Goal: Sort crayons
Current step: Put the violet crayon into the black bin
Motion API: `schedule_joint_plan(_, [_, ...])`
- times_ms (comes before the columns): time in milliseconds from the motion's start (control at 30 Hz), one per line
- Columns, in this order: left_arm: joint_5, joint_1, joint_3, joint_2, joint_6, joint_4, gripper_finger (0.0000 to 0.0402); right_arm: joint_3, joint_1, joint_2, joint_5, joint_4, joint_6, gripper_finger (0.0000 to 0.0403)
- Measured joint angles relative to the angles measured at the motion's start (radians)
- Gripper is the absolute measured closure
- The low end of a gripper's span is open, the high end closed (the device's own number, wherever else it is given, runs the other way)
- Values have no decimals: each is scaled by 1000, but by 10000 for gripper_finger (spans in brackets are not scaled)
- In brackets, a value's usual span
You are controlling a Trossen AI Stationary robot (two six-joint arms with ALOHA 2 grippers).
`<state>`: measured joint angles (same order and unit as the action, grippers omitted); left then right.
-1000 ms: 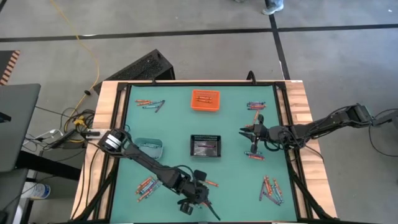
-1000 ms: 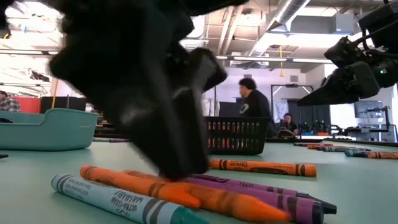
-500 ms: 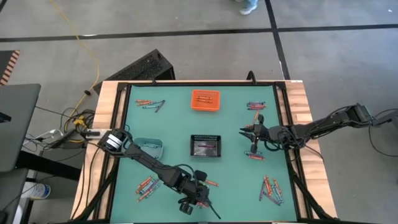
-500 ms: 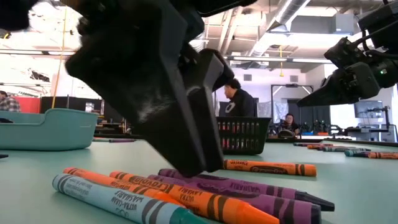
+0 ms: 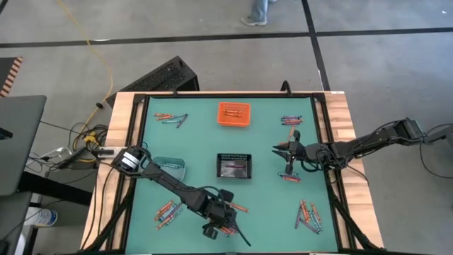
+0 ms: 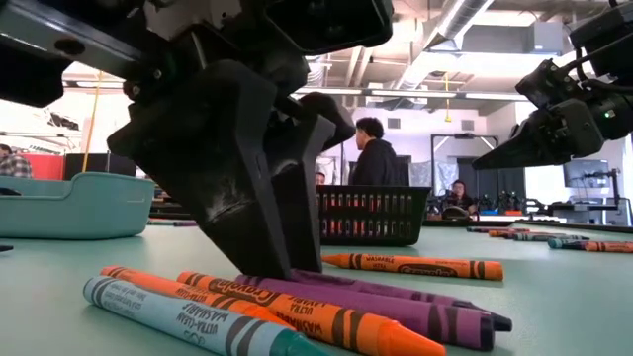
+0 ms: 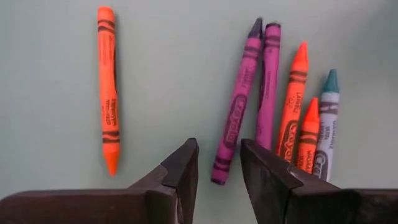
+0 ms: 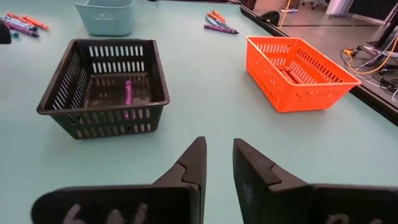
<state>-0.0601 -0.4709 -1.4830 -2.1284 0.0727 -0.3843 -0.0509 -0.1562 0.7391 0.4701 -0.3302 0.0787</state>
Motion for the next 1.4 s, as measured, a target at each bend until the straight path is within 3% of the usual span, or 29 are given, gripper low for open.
schedule_joint_plan(133, [-50,-1,0,0,2,-10,292,0,0,0,0,0,0,329])
schedule_joint_plan(700, [-53,1,0,0,-17,-53,295,0,0,0,0,0,0,329])
schedule_joint_plan(1067, [-59,2,0,0,-35,-66,389,0,0,0,0,0,0,329])
schedule_joint_plan(1233, [-67,2,-1,7,-41,-48,394,0,0,0,1,0,0,329])
schedule_joint_plan(1400, [-140,8,1,56,-107,-24,392,0,0,0,1,0,0,329])
